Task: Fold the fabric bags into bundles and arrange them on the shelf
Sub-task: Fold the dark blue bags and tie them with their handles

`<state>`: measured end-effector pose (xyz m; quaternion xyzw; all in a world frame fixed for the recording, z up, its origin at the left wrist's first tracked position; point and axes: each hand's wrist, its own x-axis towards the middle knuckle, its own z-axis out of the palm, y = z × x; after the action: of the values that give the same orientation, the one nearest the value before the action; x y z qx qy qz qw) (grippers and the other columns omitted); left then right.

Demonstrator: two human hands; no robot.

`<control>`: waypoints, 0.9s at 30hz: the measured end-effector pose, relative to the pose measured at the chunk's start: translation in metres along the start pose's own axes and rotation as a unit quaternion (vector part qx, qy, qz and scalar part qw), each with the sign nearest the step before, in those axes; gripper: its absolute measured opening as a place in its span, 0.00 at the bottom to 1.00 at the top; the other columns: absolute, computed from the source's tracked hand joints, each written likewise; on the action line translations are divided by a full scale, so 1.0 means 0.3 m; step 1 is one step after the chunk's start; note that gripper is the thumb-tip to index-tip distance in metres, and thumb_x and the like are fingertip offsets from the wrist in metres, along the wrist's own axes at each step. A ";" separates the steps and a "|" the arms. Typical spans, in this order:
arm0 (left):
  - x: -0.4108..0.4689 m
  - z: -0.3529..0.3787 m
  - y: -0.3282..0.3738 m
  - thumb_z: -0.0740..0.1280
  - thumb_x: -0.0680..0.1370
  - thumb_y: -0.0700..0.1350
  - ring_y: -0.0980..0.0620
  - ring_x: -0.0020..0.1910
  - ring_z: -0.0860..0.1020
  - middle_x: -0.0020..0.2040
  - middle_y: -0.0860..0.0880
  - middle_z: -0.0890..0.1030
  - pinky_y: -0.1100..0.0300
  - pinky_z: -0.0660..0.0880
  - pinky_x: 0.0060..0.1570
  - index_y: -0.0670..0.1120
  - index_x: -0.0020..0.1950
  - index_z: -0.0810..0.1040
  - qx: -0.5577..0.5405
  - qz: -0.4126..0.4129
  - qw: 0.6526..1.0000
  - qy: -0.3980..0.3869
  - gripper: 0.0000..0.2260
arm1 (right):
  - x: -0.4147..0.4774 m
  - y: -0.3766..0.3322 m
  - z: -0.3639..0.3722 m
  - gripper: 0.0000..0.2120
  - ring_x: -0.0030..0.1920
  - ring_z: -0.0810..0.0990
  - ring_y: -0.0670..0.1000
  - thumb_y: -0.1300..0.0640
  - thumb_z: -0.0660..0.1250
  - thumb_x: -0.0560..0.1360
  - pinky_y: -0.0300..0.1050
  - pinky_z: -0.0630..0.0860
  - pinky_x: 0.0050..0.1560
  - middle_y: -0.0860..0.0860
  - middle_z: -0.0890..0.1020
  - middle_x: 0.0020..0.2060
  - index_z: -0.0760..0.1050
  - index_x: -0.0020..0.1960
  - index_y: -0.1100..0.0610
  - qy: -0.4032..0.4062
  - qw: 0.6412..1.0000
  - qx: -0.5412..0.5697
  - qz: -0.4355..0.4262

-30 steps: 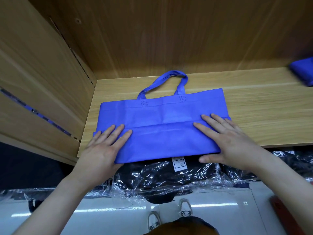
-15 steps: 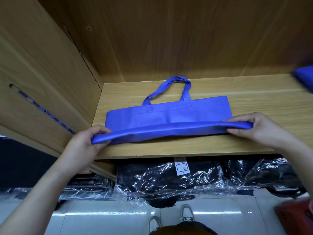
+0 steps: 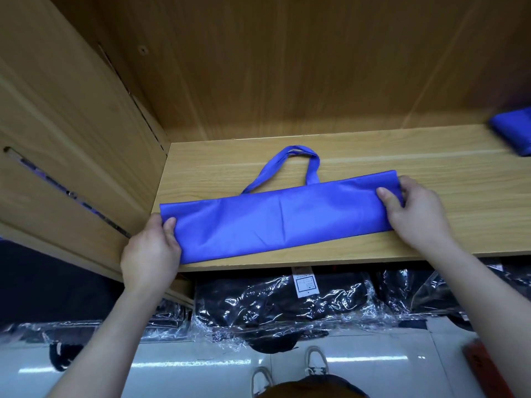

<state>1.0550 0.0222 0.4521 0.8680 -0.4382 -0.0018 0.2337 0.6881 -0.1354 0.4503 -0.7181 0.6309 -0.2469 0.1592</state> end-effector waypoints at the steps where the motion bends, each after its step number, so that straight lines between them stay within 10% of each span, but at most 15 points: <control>1: -0.003 0.000 0.004 0.58 0.83 0.45 0.30 0.36 0.76 0.35 0.31 0.77 0.49 0.65 0.35 0.37 0.50 0.70 0.014 0.001 1.000 0.011 0.11 | -0.012 -0.004 0.005 0.14 0.39 0.77 0.63 0.48 0.63 0.78 0.53 0.73 0.40 0.54 0.77 0.33 0.73 0.52 0.59 0.018 1.000 -0.023 0.000; 5: -0.017 -0.003 0.017 0.62 0.80 0.40 0.32 0.33 0.77 0.34 0.34 0.78 0.51 0.66 0.30 0.38 0.62 0.70 0.070 -0.004 0.996 0.051 0.12 | -0.048 0.009 0.019 0.16 0.50 0.78 0.64 0.54 0.63 0.78 0.57 0.73 0.50 0.58 0.79 0.48 0.73 0.63 0.58 0.040 0.996 -0.078 0.004; 8: -0.001 -0.008 0.008 0.62 0.76 0.36 0.35 0.49 0.75 0.52 0.39 0.77 0.43 0.75 0.40 0.43 0.67 0.72 0.101 0.119 0.986 0.055 0.19 | -0.048 0.006 0.036 0.19 0.50 0.77 0.65 0.57 0.63 0.77 0.61 0.73 0.52 0.59 0.77 0.52 0.70 0.68 0.57 0.043 0.995 -0.085 -0.012; 12: -0.014 -0.007 0.050 0.48 0.77 0.67 0.42 0.76 0.58 0.78 0.48 0.60 0.40 0.58 0.72 0.60 0.74 0.65 0.127 0.271 0.930 -0.215 0.28 | -0.045 -0.009 0.042 0.20 0.46 0.76 0.65 0.63 0.62 0.76 0.60 0.74 0.47 0.59 0.75 0.50 0.72 0.68 0.55 0.051 0.993 -0.093 -0.056; 16: -0.045 0.018 0.058 0.42 0.68 0.78 0.42 0.78 0.53 0.80 0.50 0.55 0.37 0.57 0.70 0.69 0.75 0.50 0.223 0.280 0.901 -0.245 0.36 | -0.046 -0.042 0.027 0.23 0.51 0.74 0.65 0.68 0.64 0.72 0.59 0.75 0.44 0.60 0.73 0.53 0.74 0.65 0.56 0.077 0.986 -0.126 -0.074; 23: -0.114 -0.027 0.133 0.79 0.52 0.49 0.34 0.52 0.79 0.62 0.35 0.77 0.45 0.74 0.41 0.56 0.71 0.72 0.307 0.317 0.869 -0.224 0.46 | -0.236 -0.232 0.137 0.30 0.72 0.68 0.55 0.36 0.57 0.73 0.61 0.67 0.66 0.54 0.68 0.73 0.66 0.73 0.47 -0.092 0.938 -0.152 -0.296; 27: -0.216 -0.065 0.215 0.61 0.78 0.46 0.35 0.66 0.68 0.75 0.31 0.57 0.45 0.68 0.59 0.54 0.79 0.41 0.349 0.289 0.858 -0.240 0.37 | -0.276 -0.242 0.218 0.38 0.73 0.67 0.55 0.36 0.69 0.68 0.61 0.59 0.70 0.54 0.67 0.74 0.65 0.74 0.48 -0.125 0.925 -0.209 -0.291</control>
<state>0.9703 0.0467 0.4826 0.6992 -0.6841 0.0106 -0.2075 0.7776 -0.0482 0.4227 -0.9120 0.4065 -0.0538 0.0043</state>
